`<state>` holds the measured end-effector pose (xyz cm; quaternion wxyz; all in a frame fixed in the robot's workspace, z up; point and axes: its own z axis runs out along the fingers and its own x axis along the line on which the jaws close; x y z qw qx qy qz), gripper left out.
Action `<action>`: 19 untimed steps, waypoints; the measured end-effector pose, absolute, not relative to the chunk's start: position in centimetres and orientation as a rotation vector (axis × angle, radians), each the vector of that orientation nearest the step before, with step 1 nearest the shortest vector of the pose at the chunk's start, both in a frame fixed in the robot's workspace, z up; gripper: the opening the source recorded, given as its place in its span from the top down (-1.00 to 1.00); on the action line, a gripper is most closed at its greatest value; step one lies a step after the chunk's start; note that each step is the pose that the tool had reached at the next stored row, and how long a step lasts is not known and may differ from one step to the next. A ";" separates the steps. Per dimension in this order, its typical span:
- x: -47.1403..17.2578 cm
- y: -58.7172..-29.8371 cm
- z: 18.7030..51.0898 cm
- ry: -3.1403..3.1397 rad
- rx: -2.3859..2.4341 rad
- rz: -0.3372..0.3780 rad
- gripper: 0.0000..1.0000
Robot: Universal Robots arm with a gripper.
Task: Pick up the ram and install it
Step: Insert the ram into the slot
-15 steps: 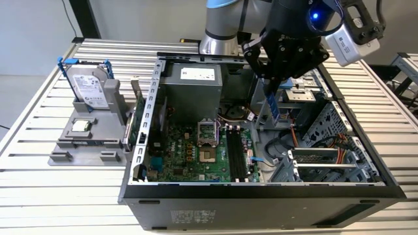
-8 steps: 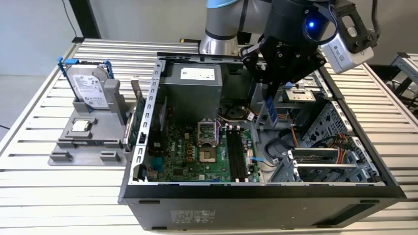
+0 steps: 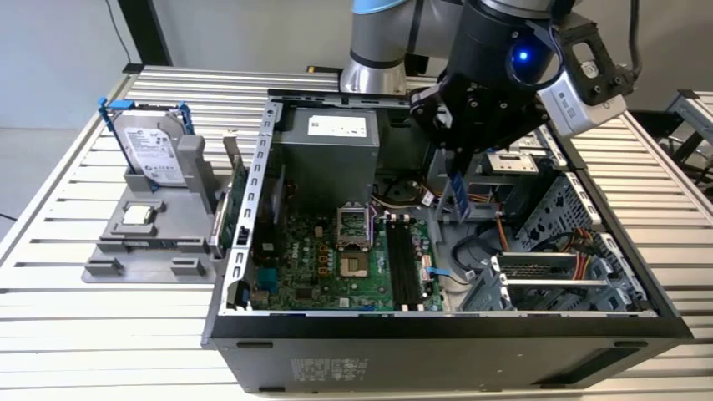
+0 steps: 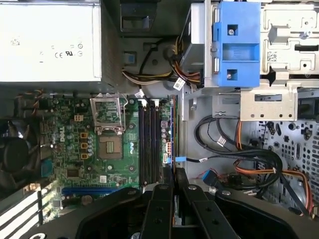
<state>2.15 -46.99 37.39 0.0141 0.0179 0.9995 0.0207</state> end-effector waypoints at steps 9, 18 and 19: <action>2.1 -47.0 37.3 3.112 0.062 0.064 1.00; 2.1 -47.0 36.8 3.111 0.062 0.064 1.00; 2.1 -47.0 36.6 3.111 0.062 0.064 1.00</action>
